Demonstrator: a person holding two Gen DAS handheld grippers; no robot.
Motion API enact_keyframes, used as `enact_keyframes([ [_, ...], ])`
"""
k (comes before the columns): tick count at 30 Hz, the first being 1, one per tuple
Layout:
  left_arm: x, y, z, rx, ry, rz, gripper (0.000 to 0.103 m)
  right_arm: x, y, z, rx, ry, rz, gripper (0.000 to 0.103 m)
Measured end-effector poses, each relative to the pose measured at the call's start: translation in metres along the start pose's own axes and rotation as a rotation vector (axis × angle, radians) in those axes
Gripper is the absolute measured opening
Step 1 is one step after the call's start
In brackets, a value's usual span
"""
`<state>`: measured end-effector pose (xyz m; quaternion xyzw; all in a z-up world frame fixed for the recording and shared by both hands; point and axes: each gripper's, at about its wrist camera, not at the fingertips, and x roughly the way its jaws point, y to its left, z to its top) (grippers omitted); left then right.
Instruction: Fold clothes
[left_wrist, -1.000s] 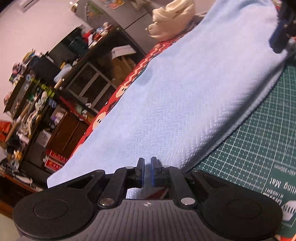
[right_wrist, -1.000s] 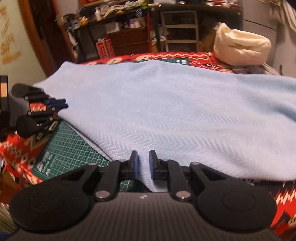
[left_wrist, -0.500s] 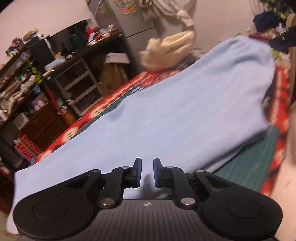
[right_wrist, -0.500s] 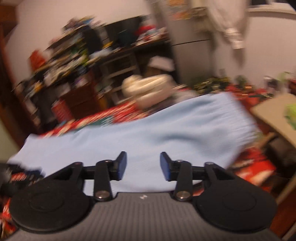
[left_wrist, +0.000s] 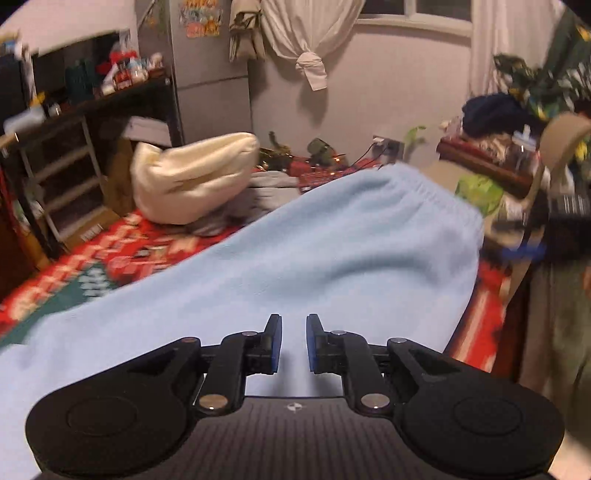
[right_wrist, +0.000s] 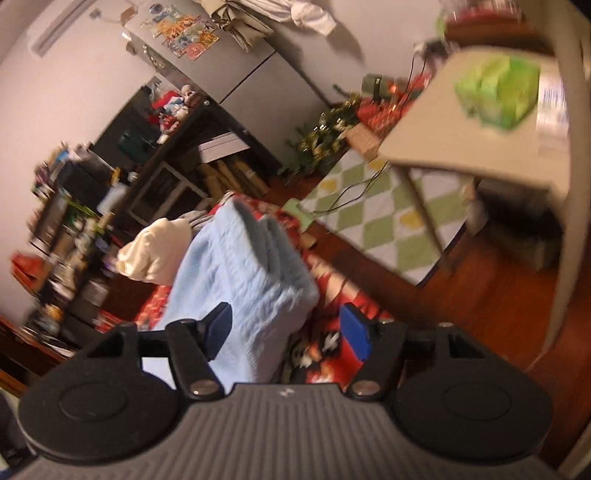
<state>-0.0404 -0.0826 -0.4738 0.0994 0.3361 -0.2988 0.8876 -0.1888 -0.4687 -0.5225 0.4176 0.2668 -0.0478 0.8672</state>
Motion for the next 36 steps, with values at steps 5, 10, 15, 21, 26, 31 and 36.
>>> enact_keyframes([
  [5,0.029,-0.015,0.021,-0.026,-0.011,-0.029,0.018,0.034,-0.004,-0.017,0.065,-0.022,0.045,0.074],
  [10,0.04,-0.011,0.031,-0.072,-0.031,-0.04,0.019,0.06,0.005,-0.019,0.115,-0.068,0.065,0.086],
  [15,0.053,-0.004,0.032,-0.101,-0.019,-0.009,0.019,0.078,0.025,-0.023,0.07,-0.105,-0.034,0.046],
  [21,0.065,-0.013,0.033,-0.098,-0.008,-0.029,0.018,0.029,0.055,-0.032,0.06,-0.205,-0.025,0.03],
  [26,0.081,-0.048,0.035,0.003,0.023,-0.046,0.018,-0.003,0.052,-0.058,0.055,-0.24,-0.073,0.03],
  [31,0.093,-0.073,0.026,0.112,0.044,-0.021,0.017,0.001,0.022,-0.078,0.089,-0.205,-0.125,0.033],
  [36,0.077,-0.058,0.029,0.091,0.035,-0.029,0.019,-0.012,0.023,-0.078,-0.007,-0.208,-0.141,0.042],
])
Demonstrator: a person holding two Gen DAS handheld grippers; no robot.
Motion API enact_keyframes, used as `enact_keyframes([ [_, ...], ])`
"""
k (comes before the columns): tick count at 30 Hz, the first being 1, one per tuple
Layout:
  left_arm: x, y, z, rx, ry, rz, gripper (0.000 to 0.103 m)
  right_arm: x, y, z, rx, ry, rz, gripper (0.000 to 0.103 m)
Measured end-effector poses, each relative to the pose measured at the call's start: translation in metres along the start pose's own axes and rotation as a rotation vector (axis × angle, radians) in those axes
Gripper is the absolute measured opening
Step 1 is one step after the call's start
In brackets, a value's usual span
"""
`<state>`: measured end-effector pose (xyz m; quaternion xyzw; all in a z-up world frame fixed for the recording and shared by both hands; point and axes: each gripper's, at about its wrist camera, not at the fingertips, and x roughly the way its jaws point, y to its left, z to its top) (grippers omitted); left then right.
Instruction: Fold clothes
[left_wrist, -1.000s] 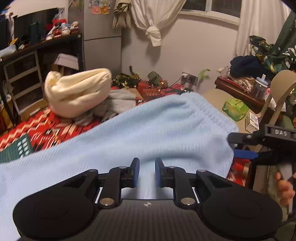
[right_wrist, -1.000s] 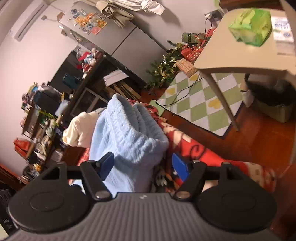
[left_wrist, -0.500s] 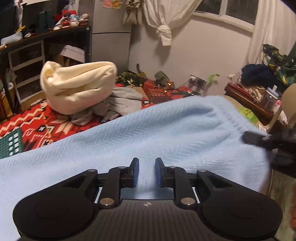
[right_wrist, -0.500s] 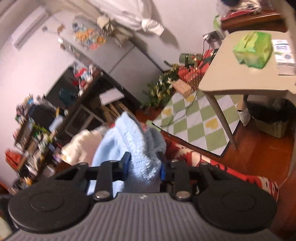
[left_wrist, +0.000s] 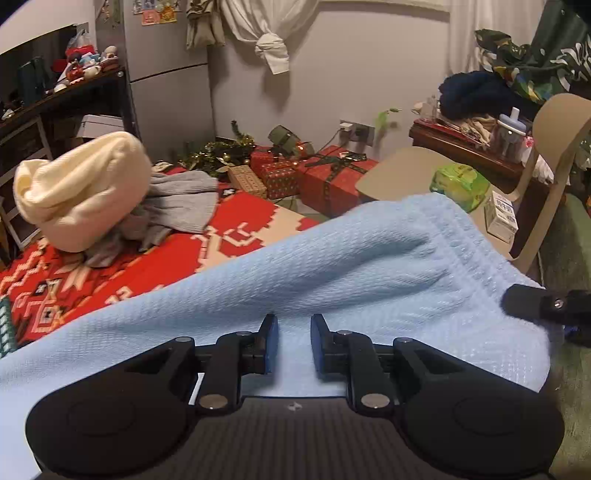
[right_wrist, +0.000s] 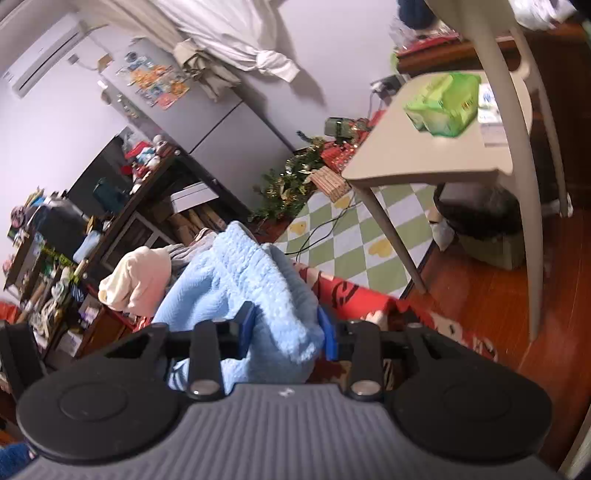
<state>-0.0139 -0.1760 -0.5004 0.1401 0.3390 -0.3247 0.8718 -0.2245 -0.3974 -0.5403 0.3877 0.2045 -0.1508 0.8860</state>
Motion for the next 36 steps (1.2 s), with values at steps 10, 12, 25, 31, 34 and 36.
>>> enact_keyframes([
  [10,-0.016,0.02,0.003,0.031,-0.035,0.065,0.017,-0.031,0.05,0.036,-0.42,-0.041,-0.044,0.02],
  [12,-0.009,0.023,0.007,-0.009,-0.03,0.039,0.014,-0.019,0.071,0.039,-0.484,0.001,-0.017,0.014],
  [25,0.051,0.027,0.022,-0.208,0.06,-0.098,0.013,0.109,0.122,0.032,-0.608,0.213,-0.065,0.0],
  [31,0.047,0.016,0.015,-0.124,0.03,-0.072,0.013,0.129,0.11,0.036,-0.568,0.264,-0.084,0.0],
  [34,0.047,0.025,0.014,-0.211,0.049,-0.109,0.013,0.135,0.117,0.038,-0.631,0.314,-0.102,0.0],
  [36,0.047,0.033,0.014,-0.281,0.074,-0.136,0.013,0.141,0.125,0.04,-0.665,0.361,-0.124,0.0],
])
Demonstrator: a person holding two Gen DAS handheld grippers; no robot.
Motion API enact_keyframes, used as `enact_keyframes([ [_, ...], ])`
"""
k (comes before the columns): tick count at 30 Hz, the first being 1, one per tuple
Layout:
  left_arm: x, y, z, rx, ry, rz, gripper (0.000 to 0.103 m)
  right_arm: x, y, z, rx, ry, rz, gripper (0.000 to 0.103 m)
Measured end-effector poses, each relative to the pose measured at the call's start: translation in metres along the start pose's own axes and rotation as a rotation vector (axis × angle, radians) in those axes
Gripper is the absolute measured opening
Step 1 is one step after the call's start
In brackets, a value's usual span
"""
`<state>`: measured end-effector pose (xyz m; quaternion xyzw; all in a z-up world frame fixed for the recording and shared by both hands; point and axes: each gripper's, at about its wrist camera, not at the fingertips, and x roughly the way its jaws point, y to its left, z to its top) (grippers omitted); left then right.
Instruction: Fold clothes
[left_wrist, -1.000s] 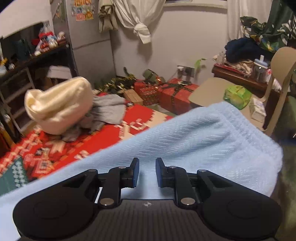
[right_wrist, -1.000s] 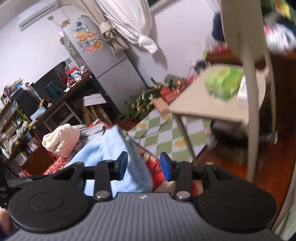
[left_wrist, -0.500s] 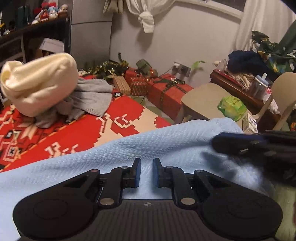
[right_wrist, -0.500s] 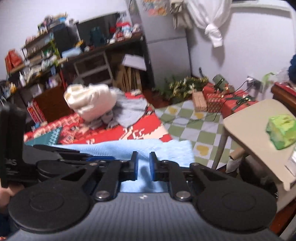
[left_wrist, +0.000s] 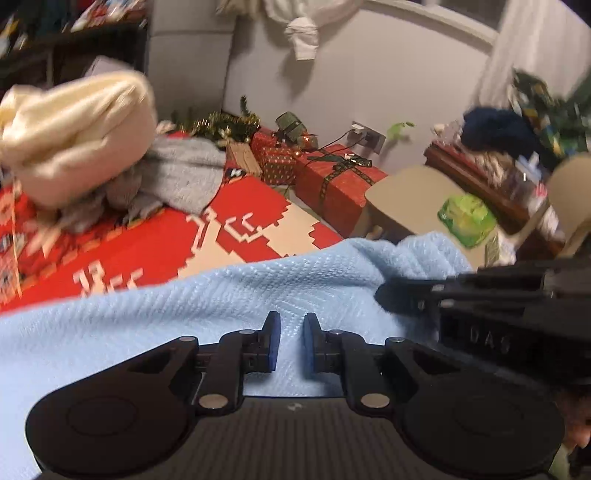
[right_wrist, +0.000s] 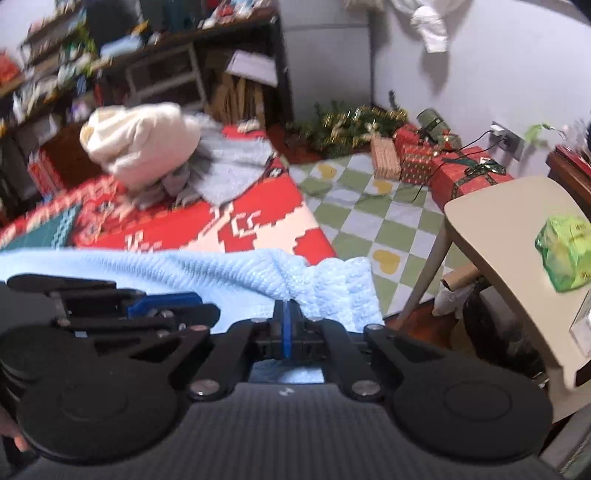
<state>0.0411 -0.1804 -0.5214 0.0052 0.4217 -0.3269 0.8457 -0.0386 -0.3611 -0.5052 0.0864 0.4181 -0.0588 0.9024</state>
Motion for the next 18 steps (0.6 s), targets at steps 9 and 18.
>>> enact_keyframes([
  [9,-0.009,0.001,0.003,-0.158,0.1,0.005,0.013,0.01,-0.006,0.029,0.055,0.178,0.023,0.0],
  [18,-0.058,-0.028,-0.056,-0.269,-0.12,0.17,0.005,-0.004,-0.046,0.009,0.091,0.06,0.249,0.0],
])
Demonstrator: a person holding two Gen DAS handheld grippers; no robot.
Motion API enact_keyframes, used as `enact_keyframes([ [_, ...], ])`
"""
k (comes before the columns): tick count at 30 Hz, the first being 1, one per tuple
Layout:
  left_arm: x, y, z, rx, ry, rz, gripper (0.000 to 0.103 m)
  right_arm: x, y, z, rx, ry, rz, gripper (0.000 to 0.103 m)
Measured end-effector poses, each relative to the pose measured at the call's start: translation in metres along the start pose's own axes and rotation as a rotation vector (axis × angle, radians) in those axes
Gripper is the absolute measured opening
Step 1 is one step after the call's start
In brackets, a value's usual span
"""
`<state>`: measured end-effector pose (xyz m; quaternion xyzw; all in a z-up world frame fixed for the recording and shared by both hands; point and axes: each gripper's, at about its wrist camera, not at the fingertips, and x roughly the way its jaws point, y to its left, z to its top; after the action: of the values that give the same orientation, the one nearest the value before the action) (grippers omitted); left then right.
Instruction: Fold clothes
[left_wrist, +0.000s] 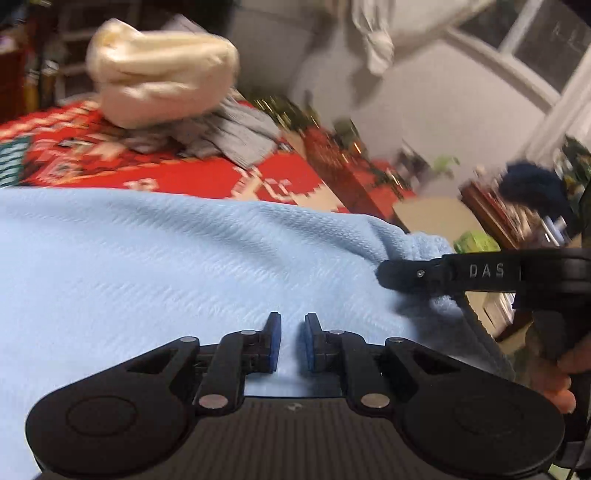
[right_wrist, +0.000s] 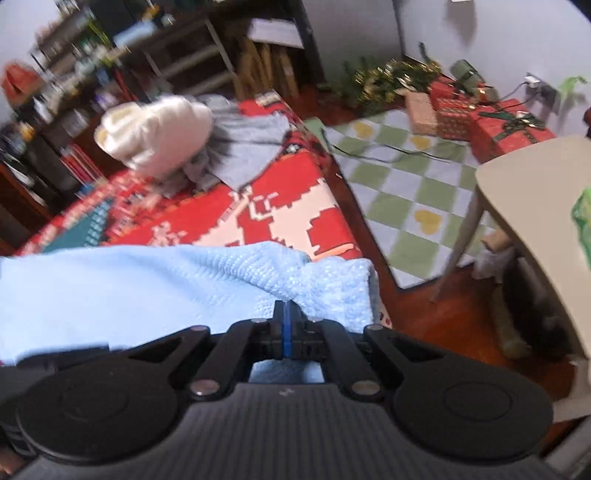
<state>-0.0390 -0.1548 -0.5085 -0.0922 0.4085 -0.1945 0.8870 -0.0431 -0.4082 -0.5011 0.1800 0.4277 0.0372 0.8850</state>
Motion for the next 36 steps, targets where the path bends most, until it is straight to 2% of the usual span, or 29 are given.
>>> enact_keyframes([
  [1,-0.016,-0.002,-0.007,-0.042,-0.048,0.039,0.005,-0.006,-0.004,-0.001,-0.014,-0.022,0.03,0.0],
  [4,-0.059,-0.005,-0.021,-0.191,-0.123,0.079,0.005,-0.041,-0.01,0.0,-0.033,-0.059,0.109,0.002],
  [7,-0.08,-0.011,-0.025,-0.285,-0.139,0.076,0.005,-0.067,-0.006,0.008,-0.106,-0.039,0.182,0.002],
  [11,-0.065,-0.031,-0.018,-0.229,-0.122,0.041,0.005,-0.063,0.004,0.023,-0.215,-0.01,0.213,0.006],
  [15,-0.037,-0.044,-0.02,-0.224,-0.014,-0.001,0.005,-0.03,0.015,0.035,-0.252,0.072,0.206,0.006],
  [19,-0.019,-0.041,-0.033,-0.242,0.063,0.005,0.005,0.007,0.022,0.039,-0.266,0.151,0.168,0.006],
  [20,-0.015,-0.04,-0.037,-0.231,0.071,0.015,0.005,0.016,0.021,0.039,-0.282,0.157,0.143,0.002],
  [22,-0.012,-0.04,-0.045,-0.208,0.076,0.031,0.003,0.032,0.017,0.041,-0.307,0.15,0.094,0.0],
  [25,-0.016,-0.041,-0.054,-0.178,0.06,0.044,0.003,0.049,0.005,0.046,-0.286,0.131,0.071,0.0],
  [27,-0.019,-0.041,-0.055,-0.191,0.071,0.052,0.003,0.054,0.005,0.047,-0.296,0.119,0.049,0.0],
  [29,-0.021,-0.044,-0.053,-0.159,0.084,0.066,0.003,0.059,0.006,0.05,-0.29,0.116,0.032,0.0],
  [31,-0.023,-0.05,-0.051,-0.105,0.093,0.083,0.003,0.057,0.005,0.054,-0.261,0.113,0.047,0.0],
  [34,-0.026,-0.055,-0.048,-0.048,0.085,0.088,0.002,0.028,-0.006,0.059,-0.19,0.052,0.134,0.0],
  [36,-0.032,-0.056,-0.047,-0.047,0.071,0.07,0.003,-0.001,-0.018,0.056,-0.143,-0.001,0.169,0.011],
])
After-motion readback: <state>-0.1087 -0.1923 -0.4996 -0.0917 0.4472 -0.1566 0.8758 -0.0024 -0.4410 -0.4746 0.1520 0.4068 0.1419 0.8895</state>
